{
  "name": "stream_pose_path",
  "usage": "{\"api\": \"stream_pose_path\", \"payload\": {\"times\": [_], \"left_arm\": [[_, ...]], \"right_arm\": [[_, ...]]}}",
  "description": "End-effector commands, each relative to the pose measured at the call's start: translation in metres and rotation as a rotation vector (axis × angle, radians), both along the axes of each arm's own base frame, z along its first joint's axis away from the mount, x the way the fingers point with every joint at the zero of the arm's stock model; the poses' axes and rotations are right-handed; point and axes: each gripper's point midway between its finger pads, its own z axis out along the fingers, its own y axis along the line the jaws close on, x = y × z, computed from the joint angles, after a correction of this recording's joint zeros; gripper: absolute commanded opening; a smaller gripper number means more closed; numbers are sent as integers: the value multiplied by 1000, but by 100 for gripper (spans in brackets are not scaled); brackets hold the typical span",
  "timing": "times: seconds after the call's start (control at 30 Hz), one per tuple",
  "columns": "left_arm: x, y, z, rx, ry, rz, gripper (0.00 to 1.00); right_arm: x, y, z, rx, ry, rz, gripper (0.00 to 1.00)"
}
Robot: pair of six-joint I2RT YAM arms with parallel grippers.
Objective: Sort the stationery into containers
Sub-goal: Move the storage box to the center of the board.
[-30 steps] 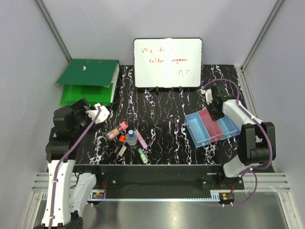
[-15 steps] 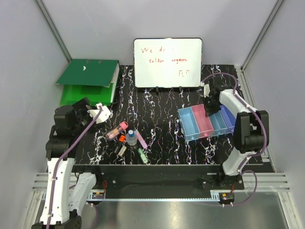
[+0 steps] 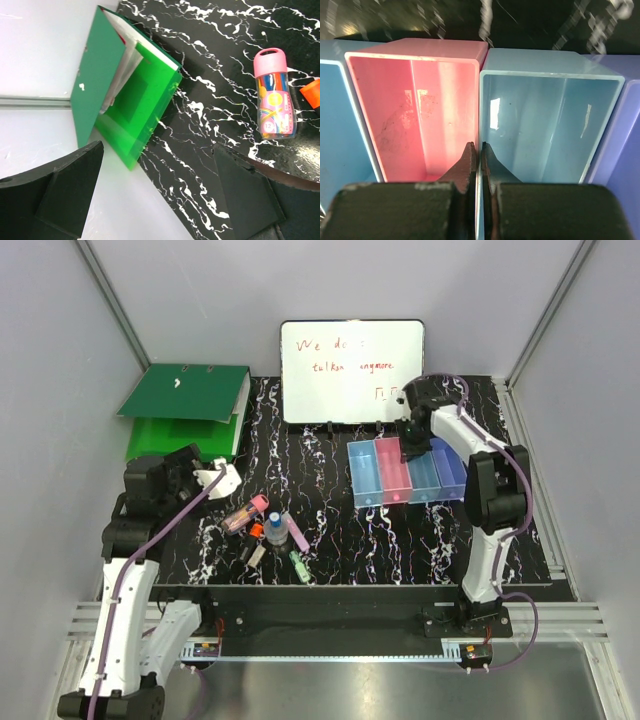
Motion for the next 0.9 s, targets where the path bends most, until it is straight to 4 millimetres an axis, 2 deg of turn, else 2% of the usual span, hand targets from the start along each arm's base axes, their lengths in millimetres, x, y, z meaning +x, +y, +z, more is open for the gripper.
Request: {"api": "stream_pose_path", "payload": {"times": [0.0,0.17,0.47,0.87], "left_arm": [[6,-4,4,1,-20,-18,99],[4,-6,0,8,-13,-29,99],[7,-11,-5,2,7,-47,99],[11,-17,-19,-15,41,-75,99]], "right_arm": [[18,38,-4,103,2,-22,0],[20,62,-16,110,23,-24,0],[20,127,-12,191,32,12,0],[30,157,-25,258,59,-40,0]]}}
